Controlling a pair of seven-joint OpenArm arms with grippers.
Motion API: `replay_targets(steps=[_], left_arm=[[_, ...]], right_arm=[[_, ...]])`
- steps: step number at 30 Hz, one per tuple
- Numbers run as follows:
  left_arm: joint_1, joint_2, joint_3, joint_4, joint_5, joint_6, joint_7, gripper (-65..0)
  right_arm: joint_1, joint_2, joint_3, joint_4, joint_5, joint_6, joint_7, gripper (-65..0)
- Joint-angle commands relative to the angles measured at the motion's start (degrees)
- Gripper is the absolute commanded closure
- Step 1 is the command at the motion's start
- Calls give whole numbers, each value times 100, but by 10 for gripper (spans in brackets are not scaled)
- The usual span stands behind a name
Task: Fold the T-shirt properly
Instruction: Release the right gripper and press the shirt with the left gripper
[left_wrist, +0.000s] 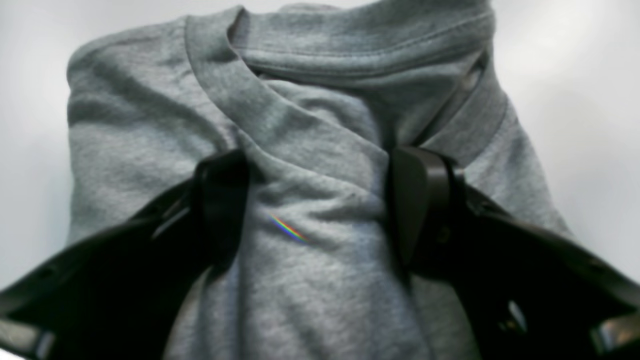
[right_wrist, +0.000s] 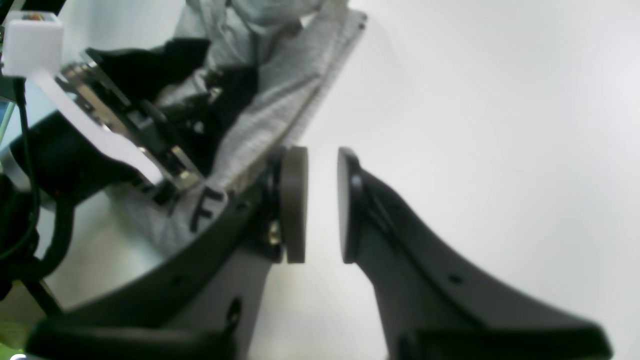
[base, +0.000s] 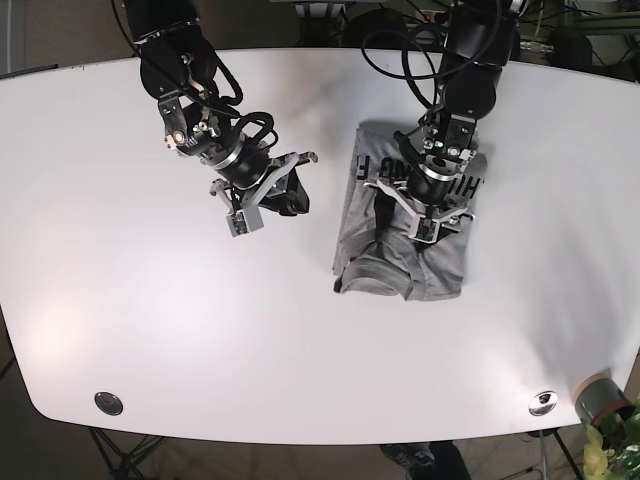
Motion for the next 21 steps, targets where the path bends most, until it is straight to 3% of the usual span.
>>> replay_targets(steps=[1, 8, 13, 19, 21], left_arm=[[52, -228, -47, -83, 186, 85, 535, -408], [52, -518, -65, -92, 186, -354, 544, -406], [26, -764, -548, -549, 186, -662, 553, -407], [-291, -1221, -1656, -1850, 186, -2130, 535, -403], [-370, -1459, -1858, -2140, 186, -2394, 526, -403]], right_arm=[[95, 16, 17, 137, 58, 33, 132, -94], [95, 7, 17, 137, 41, 33, 132, -94], [104, 33, 17, 146, 32, 24, 132, -94], [104, 42, 17, 225, 5, 15, 132, -94], [104, 42, 17, 225, 5, 15, 132, -94]])
